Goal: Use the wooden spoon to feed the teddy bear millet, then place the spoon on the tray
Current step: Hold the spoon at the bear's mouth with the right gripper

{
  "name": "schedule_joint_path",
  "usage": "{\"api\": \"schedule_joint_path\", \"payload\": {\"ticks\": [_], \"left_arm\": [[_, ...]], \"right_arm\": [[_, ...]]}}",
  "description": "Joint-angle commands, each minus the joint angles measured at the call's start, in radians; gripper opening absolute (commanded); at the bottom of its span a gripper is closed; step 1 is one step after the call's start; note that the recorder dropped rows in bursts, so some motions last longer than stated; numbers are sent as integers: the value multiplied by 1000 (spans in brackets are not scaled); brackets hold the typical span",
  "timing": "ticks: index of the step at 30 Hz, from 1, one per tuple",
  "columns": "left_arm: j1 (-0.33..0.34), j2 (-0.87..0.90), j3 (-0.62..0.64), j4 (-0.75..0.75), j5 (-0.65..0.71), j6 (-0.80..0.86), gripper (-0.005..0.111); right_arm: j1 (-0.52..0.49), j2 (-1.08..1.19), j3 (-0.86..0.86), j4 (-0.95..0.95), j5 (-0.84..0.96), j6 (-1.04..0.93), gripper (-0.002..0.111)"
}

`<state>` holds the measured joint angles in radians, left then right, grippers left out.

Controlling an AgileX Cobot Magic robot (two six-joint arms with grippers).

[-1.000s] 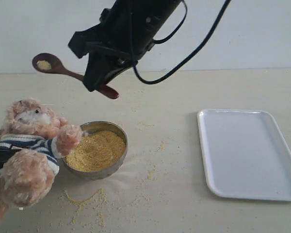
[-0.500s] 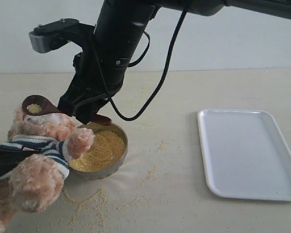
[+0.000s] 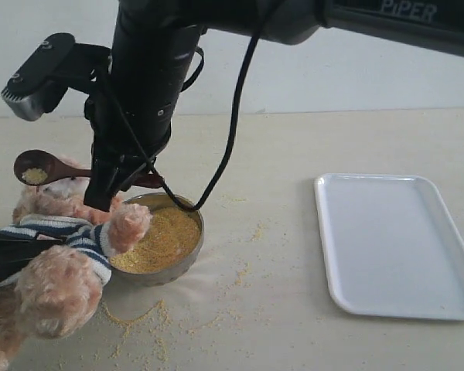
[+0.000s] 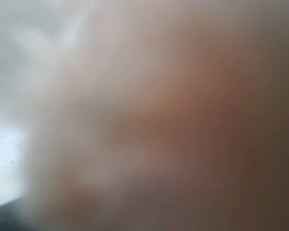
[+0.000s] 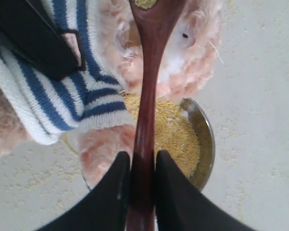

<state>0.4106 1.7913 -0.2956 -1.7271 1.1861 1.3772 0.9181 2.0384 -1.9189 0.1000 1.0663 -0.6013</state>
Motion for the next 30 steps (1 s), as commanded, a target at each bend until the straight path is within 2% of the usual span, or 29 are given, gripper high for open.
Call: {"api": "schedule_joint_path", "payload": {"ticks": [1, 12, 30], "left_arm": [[-4, -2, 3, -5, 35, 7, 5], [-4, -2, 3, -7, 35, 7, 5], [-4, -2, 3, -7, 35, 7, 5]], "right_arm": [[39, -4, -5, -182, 15, 49, 0], [100, -4, -5, -389, 13, 95, 0], [152, -4, -5, -570, 28, 167, 0]]}}
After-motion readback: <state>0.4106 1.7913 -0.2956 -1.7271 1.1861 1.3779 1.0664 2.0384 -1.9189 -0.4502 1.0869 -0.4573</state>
